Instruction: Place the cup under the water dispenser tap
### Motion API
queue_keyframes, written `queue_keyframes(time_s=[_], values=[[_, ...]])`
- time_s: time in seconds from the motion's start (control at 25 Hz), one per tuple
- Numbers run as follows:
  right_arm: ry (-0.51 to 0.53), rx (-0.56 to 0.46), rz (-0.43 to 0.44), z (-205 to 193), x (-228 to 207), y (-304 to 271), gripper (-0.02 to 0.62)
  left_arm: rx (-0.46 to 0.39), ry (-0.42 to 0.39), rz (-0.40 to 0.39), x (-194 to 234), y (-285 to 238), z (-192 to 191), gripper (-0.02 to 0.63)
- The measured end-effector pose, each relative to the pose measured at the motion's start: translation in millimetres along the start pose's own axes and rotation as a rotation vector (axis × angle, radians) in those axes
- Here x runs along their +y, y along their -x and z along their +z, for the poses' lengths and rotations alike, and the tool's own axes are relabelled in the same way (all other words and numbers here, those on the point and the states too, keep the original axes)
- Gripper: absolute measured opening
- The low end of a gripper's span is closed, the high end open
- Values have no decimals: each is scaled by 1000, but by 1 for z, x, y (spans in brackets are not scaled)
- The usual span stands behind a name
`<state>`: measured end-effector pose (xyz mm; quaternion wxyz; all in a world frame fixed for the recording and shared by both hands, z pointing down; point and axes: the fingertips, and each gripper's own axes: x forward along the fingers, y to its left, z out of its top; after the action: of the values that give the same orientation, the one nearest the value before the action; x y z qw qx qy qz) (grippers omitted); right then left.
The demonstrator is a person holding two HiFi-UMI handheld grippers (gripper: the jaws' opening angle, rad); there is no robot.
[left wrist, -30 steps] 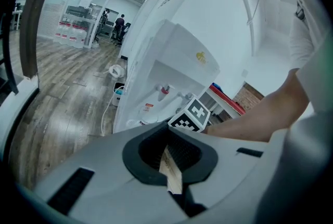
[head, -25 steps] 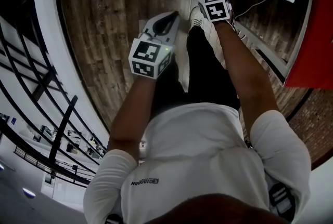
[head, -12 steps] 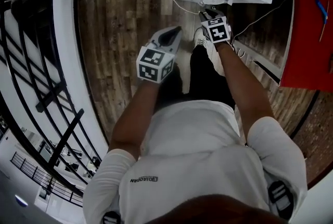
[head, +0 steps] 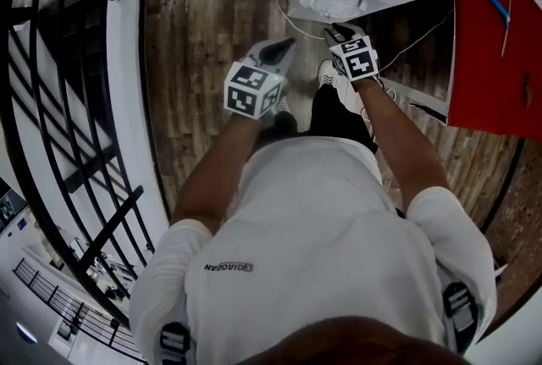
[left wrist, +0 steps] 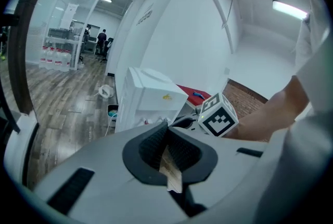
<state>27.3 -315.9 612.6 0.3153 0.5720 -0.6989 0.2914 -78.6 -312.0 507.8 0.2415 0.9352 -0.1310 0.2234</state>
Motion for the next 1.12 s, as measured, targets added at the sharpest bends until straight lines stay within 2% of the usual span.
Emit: queue_keyframes(time_s=[0.4,0.6,0.8,1.12], values=[[-32,-165,7,41,50,110,89,-13,-86,-42,-33,54,15,-5],[-55,-256,18,55,65,156,89,-46,-140,-76,-52,72,31,-5],[-93,-314,43,53,74,189,89,-79,-191,-92,-77,83,42,-5],[-122,-370,90,40,59,235,89,-146,-192,-49,-114,91,57,-5]])
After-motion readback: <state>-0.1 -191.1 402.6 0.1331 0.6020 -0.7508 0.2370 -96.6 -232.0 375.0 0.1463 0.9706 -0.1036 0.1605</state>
